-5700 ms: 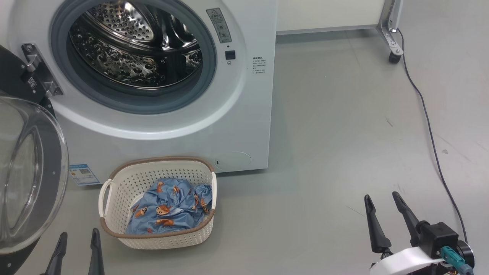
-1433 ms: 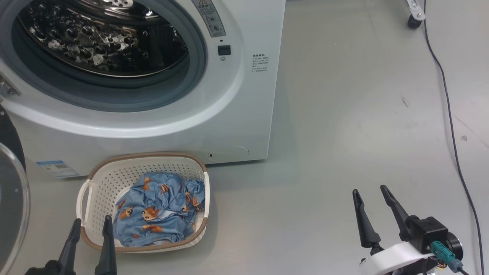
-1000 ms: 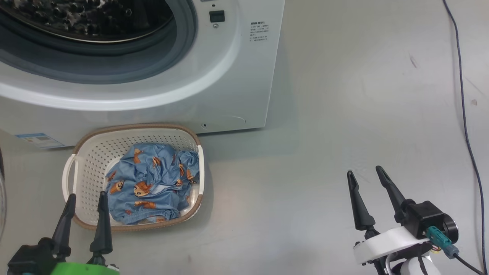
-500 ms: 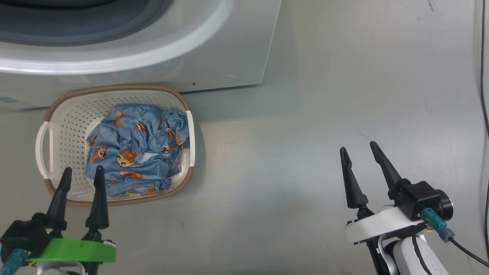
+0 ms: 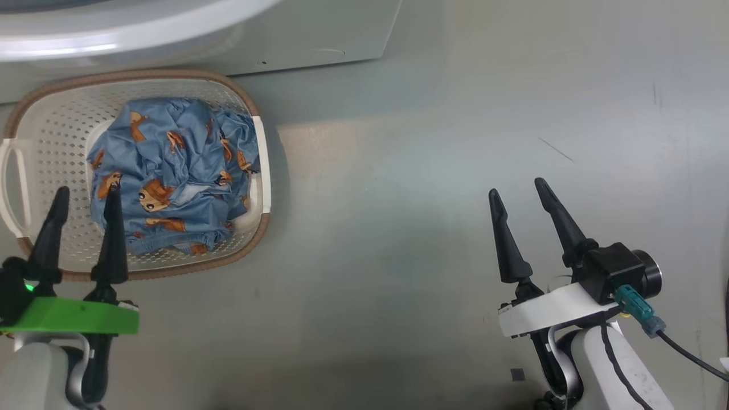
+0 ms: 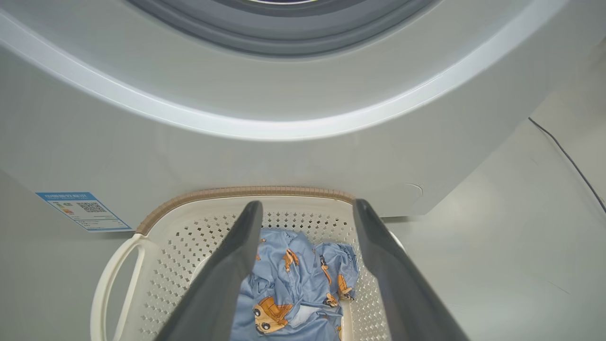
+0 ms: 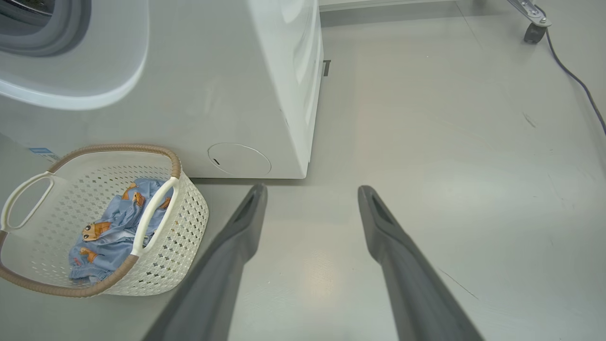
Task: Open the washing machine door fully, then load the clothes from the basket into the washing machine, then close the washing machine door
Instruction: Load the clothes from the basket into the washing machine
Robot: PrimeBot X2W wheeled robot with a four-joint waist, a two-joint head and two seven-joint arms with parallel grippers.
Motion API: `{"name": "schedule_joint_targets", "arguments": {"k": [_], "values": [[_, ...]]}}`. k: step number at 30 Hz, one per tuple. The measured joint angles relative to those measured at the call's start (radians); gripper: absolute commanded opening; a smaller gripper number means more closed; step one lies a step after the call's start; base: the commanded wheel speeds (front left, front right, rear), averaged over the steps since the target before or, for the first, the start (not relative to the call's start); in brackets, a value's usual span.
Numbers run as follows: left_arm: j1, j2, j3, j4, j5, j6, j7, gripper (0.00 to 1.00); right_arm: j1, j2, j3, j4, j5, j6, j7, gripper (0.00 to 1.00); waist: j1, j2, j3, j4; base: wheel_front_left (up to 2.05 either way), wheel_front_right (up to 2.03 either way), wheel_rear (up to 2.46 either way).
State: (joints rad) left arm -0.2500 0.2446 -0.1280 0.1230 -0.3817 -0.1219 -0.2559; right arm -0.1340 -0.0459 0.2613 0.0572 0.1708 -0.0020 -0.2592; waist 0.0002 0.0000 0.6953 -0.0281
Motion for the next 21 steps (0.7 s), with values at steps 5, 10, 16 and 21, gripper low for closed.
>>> {"name": "schedule_joint_targets", "arguments": {"k": [5, 10, 16, 21], "values": [[-0.070, 0.046, 0.000, 0.051, -0.018, 0.000, 0.000, 1.00, -0.038, -0.001, 0.024, -0.003, 0.011, -0.009, 0.000, 1.00, 0.0001, 0.0000, 0.057, -0.013, 0.00, 0.00, 0.00], [-0.125, 0.089, -0.012, 0.116, -0.036, 0.000, 0.001, 1.00, -0.061, -0.002, 0.042, -0.008, 0.018, -0.026, 0.000, 1.00, 0.0000, 0.0000, 0.106, -0.033, 0.00, 0.00, 0.00], [-0.196, 0.108, -0.042, 0.185, -0.083, 0.000, 0.037, 1.00, -0.084, -0.003, 0.057, -0.013, 0.025, -0.036, 0.000, 1.00, 0.0000, 0.0000, 0.158, -0.058, 0.00, 0.00, 0.00], [-0.241, 0.116, -0.075, 0.235, -0.115, 0.000, 0.063, 1.00, -0.098, -0.003, 0.066, -0.020, 0.028, -0.051, 0.000, 1.00, -0.0001, 0.0000, 0.198, -0.075, 0.00, 0.00, 0.00]]}}
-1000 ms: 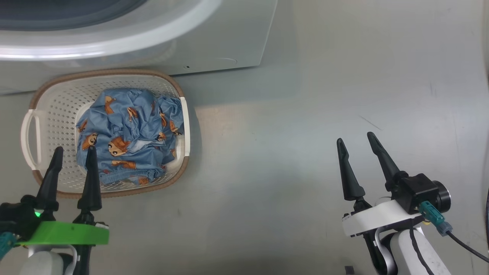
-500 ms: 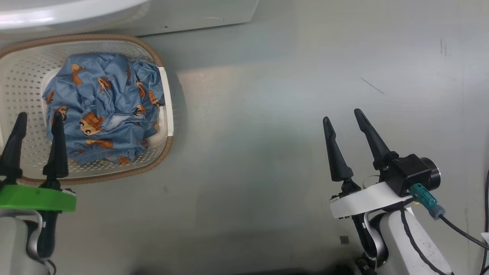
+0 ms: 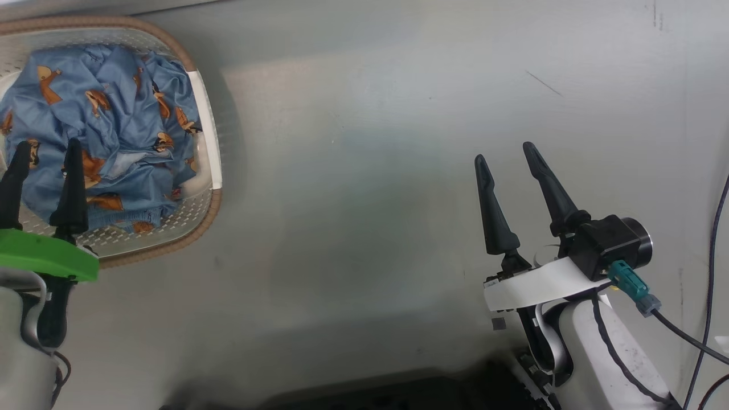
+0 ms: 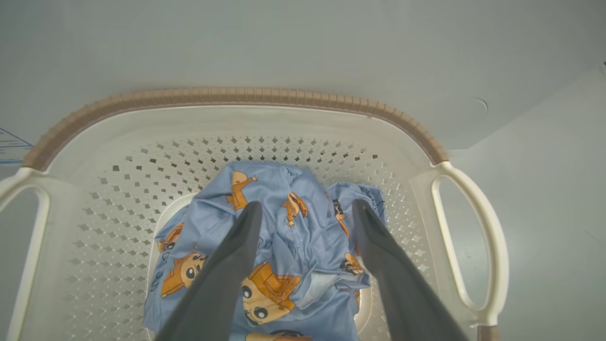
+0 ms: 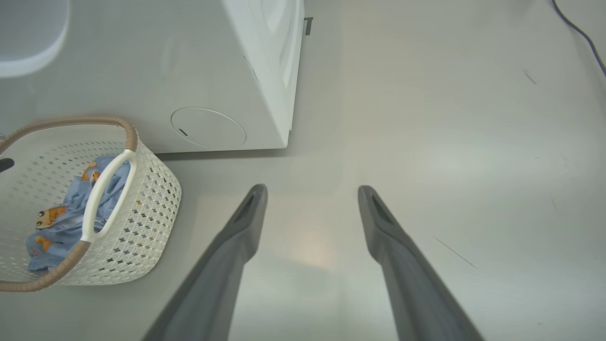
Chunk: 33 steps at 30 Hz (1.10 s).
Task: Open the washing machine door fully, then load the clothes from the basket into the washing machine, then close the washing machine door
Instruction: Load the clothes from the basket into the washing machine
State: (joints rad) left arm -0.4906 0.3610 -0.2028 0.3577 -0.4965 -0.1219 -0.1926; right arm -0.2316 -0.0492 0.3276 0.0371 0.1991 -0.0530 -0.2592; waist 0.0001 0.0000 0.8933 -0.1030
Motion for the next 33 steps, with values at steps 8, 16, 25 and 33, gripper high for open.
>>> {"name": "schedule_joint_targets", "arguments": {"k": [8, 16, 25, 33], "values": [[-0.060, 0.035, -0.024, 0.103, -0.035, 0.000, 0.073, 1.00, -0.021, 0.000, 0.027, -0.004, 0.005, -0.010, 0.000, 1.00, 0.0000, 0.0000, 0.061, -0.018, 0.00, 0.00, 0.00], [-0.119, 0.061, -0.033, 0.204, -0.073, 0.000, 0.144, 1.00, -0.042, 0.000, 0.049, -0.005, 0.022, -0.019, 0.000, 1.00, 0.0000, 0.0000, 0.104, -0.040, 0.00, 0.00, 0.00], [-0.188, 0.058, -0.062, 0.309, -0.113, 0.000, 0.249, 1.00, -0.042, 0.000, 0.054, -0.004, 0.033, -0.029, 0.000, 1.00, -0.0001, 0.0000, 0.124, -0.054, 0.00, 0.00, 0.00], [-0.273, 0.091, -0.093, 0.347, -0.099, 0.000, 0.320, 1.00, -0.042, 0.000, 0.081, -0.004, 0.049, -0.036, 0.000, 1.00, 0.0000, 0.0000, 0.137, -0.063, 0.00, 0.00, 0.00]]}}
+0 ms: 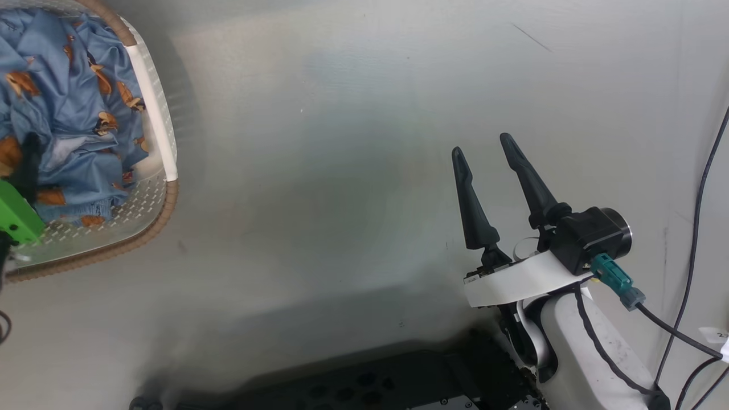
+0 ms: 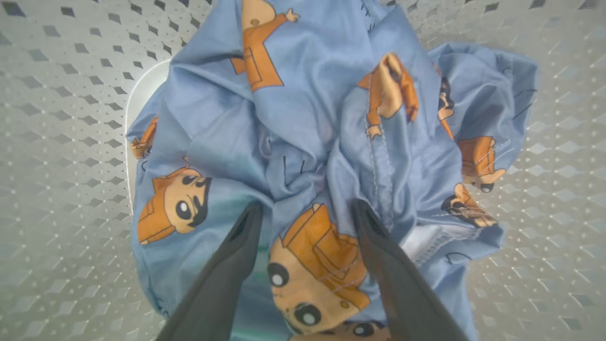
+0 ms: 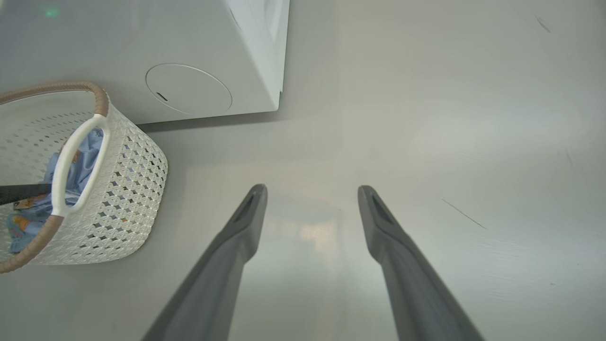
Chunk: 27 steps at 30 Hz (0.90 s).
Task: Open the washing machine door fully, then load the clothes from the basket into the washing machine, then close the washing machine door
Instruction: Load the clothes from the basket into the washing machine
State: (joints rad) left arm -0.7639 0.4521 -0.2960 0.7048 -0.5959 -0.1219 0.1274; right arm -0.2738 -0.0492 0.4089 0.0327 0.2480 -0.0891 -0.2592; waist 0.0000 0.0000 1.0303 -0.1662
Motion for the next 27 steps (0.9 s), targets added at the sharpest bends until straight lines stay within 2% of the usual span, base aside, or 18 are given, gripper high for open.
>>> {"name": "schedule_joint_targets", "arguments": {"k": [9, 18, 19, 20, 21, 22, 27], "values": [[-0.073, 0.012, -0.025, 0.043, 0.024, 0.000, 0.067, 1.00, -0.001, 0.000, 0.006, -0.010, 0.002, -0.009, 0.000, 1.00, 0.0000, 0.0000, 0.031, -0.017, 0.00, 0.00, 0.00], [-0.098, 0.002, -0.035, 0.078, 0.025, 0.000, 0.073, 1.00, -0.004, 0.000, 0.005, -0.019, 0.007, -0.010, 0.000, 1.00, 0.0000, 0.0000, 0.054, -0.023, 0.00, 0.00, 0.00], [-0.099, 0.002, -0.041, 0.079, 0.025, 0.000, 0.073, 0.76, -0.005, 0.000, 0.005, -0.019, 0.007, -0.010, 0.000, 1.00, 0.0000, 0.0000, 0.055, -0.023, 0.00, 0.00, 0.00], [-0.099, 0.000, -0.047, 0.079, 0.025, 0.000, 0.065, 0.42, -0.007, 0.000, 0.005, -0.019, 0.007, -0.010, 0.000, 1.00, 0.0000, 0.0000, 0.056, -0.023, 0.00, 0.00, 0.00], [-0.100, -0.002, -0.050, 0.079, 0.025, 0.000, 0.057, 0.30, -0.009, 0.000, 0.004, -0.019, 0.007, -0.010, 0.000, 1.00, 0.0000, 0.0000, 0.056, -0.023, 0.00, 0.00, 0.00], [-0.101, -0.007, -0.055, 0.079, 0.025, 0.000, 0.056, 0.00, -0.012, 0.000, 0.002, -0.019, 0.007, -0.011, 0.000, 1.00, 0.0000, 0.0000, 0.056, -0.023, 0.00, 0.00, 0.00], [-0.102, -0.034, -0.061, 0.086, 0.025, 0.000, 0.008, 0.00, -0.024, 0.000, -0.008, -0.018, 0.007, -0.017, 0.000, 1.00, 0.0000, 0.0000, 0.046, -0.020, 0.00, 0.00, 0.00]]}}
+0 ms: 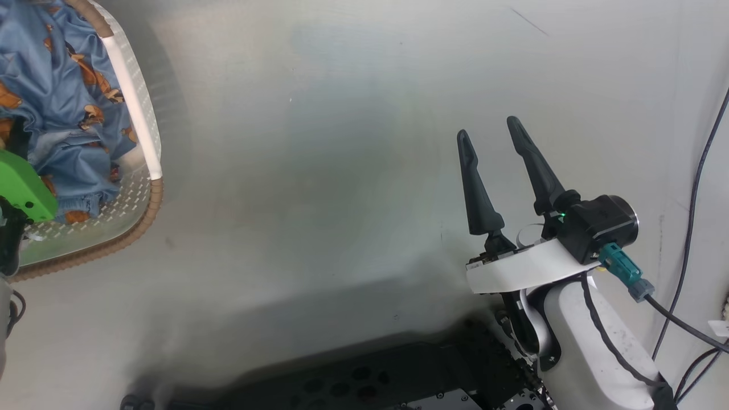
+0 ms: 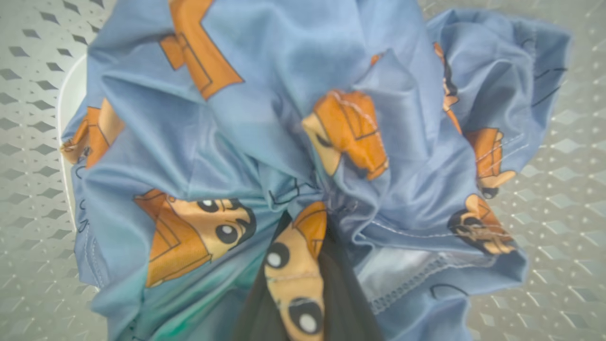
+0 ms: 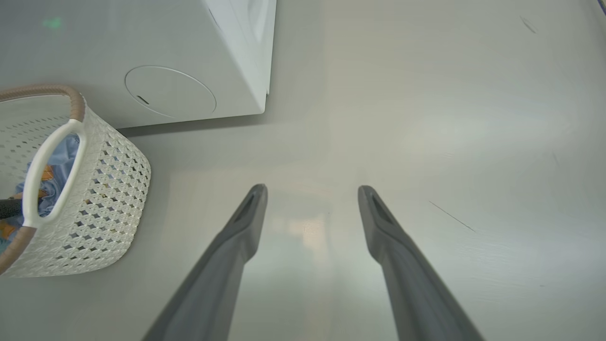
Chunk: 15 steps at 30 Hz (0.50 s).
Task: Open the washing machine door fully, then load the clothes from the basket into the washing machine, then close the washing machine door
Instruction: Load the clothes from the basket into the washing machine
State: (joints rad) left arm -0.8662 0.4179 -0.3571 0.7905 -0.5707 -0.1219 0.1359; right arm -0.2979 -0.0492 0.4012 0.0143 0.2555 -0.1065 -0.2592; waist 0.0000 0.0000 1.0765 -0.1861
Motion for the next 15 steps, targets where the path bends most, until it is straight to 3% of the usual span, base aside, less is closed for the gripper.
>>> {"name": "schedule_joint_targets", "arguments": {"k": [15], "values": [[0.041, -0.049, 0.002, 0.047, -0.010, 0.000, -0.226, 0.00, -0.041, 0.000, -0.042, 0.036, -0.002, 0.000, 0.000, 1.00, 0.0000, 0.0000, -0.114, 0.030, 0.00, 0.00, 0.00]]}}
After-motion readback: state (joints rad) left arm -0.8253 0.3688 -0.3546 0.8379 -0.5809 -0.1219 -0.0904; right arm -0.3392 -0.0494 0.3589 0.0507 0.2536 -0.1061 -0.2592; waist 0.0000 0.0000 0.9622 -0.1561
